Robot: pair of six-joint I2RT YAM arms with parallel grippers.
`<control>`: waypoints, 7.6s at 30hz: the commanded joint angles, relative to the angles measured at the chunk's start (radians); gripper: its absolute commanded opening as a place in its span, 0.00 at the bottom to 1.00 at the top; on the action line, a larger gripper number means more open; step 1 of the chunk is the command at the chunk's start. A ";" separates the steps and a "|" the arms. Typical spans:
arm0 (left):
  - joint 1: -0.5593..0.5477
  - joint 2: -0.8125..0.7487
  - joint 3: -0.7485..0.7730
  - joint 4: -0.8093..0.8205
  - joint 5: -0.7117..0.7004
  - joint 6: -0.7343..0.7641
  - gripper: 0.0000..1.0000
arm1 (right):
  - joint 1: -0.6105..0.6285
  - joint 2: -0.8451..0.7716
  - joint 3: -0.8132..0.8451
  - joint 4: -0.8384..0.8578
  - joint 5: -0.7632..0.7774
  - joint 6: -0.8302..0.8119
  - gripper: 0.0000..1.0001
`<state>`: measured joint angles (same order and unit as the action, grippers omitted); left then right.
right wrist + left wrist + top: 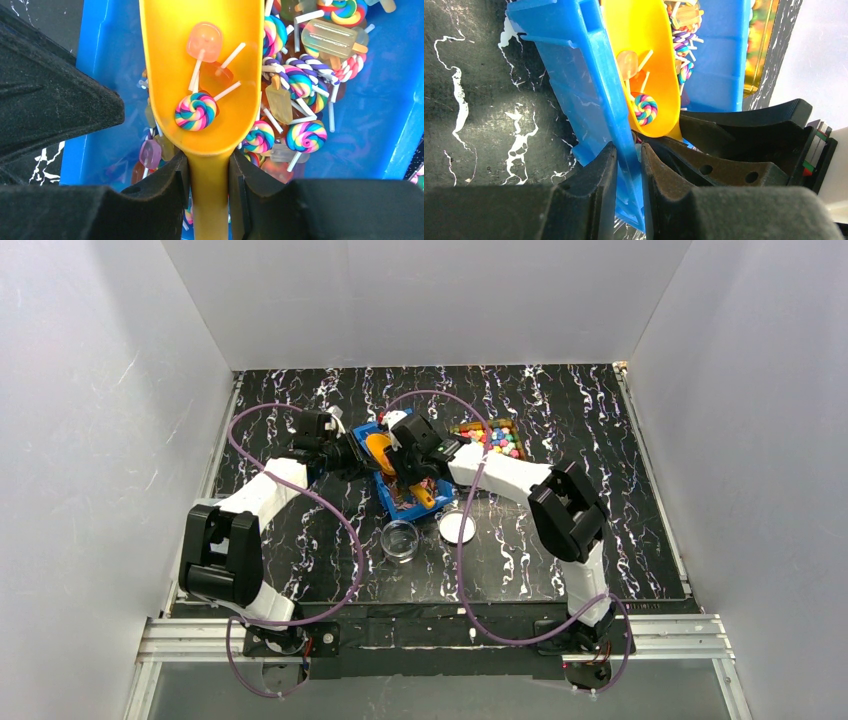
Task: Pack the candies
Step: Scoop the fake candies from the storage box, then adjust the spatula, then place the fake candies in the packing bottle, then scoop the fake candies from the storage box.
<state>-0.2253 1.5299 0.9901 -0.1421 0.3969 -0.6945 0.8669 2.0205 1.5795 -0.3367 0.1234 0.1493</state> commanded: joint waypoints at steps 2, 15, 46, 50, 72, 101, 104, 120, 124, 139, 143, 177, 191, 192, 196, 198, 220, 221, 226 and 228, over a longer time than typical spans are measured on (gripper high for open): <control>-0.023 -0.012 0.026 -0.150 0.113 0.085 0.00 | -0.021 -0.053 -0.057 0.104 0.073 -0.043 0.01; -0.022 -0.027 0.097 -0.217 0.077 0.124 0.40 | -0.022 -0.267 -0.189 -0.010 0.091 -0.077 0.01; -0.021 -0.326 0.072 -0.422 0.262 0.187 0.71 | 0.126 -0.770 -0.381 -0.427 -0.046 -0.113 0.01; -0.023 -0.409 0.035 -0.424 0.330 0.175 0.72 | 0.202 -0.777 -0.383 -0.440 -0.020 -0.111 0.01; -0.032 -0.623 -0.101 -0.567 0.406 0.258 0.69 | 0.453 -0.777 -0.264 -0.352 0.105 -0.093 0.01; -0.033 -0.631 -0.027 -0.626 0.392 0.286 0.70 | 0.498 -0.974 -0.398 -0.200 0.193 -0.045 0.01; -0.032 -0.638 -0.010 -0.626 0.359 0.280 0.73 | 0.498 -0.962 -0.411 -0.236 0.211 -0.025 0.01; -0.032 -0.732 0.044 -0.692 0.135 0.312 0.80 | 0.497 -0.806 -0.350 -0.502 0.199 0.083 0.01; -0.032 -0.750 0.038 -0.722 0.095 0.337 0.82 | 0.498 -0.744 -0.311 -0.579 0.191 0.108 0.01; -0.032 -0.825 -0.043 -0.733 0.013 0.371 0.86 | 0.496 -0.574 -0.173 -0.687 0.202 0.142 0.01; -0.032 -0.827 -0.050 -0.718 0.023 0.368 0.87 | 0.495 -0.522 -0.140 -0.707 0.204 0.144 0.01; -0.031 -0.725 -0.118 -0.562 0.066 0.272 0.92 | 0.387 -0.328 0.133 -0.927 0.198 0.110 0.01; -0.032 -0.509 -0.115 -0.371 -0.057 0.103 0.89 | 0.175 -0.275 0.187 -0.858 0.153 0.026 0.01; -0.032 -0.496 -0.114 -0.358 -0.064 0.097 0.88 | 0.166 -0.267 0.192 -0.859 0.151 0.021 0.01; -0.031 -0.421 -0.102 -0.316 -0.060 0.066 0.85 | 0.135 -0.240 0.204 -0.849 0.128 0.002 0.01; -0.033 -0.387 -0.091 -0.299 -0.048 0.054 0.83 | 0.122 -0.226 0.210 -0.848 0.119 -0.007 0.01; -0.034 -0.133 -0.036 -0.171 0.005 0.021 0.64 | 0.068 -0.050 0.307 -0.844 0.049 -0.044 0.01; -0.033 -0.123 -0.034 -0.169 0.009 0.021 0.63 | 0.067 -0.038 0.321 -0.851 0.049 -0.046 0.01; -0.036 -0.079 -0.028 -0.148 0.030 0.015 0.55 | 0.060 0.017 0.382 -0.861 0.039 -0.053 0.01; -0.037 -0.063 -0.023 -0.145 0.036 0.016 0.52 | 0.058 0.038 0.397 -0.863 0.034 -0.055 0.01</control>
<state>-0.2592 1.4525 0.9306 -0.2943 0.4023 -0.6827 0.9356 2.0083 1.9224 -1.2358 0.1764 0.1131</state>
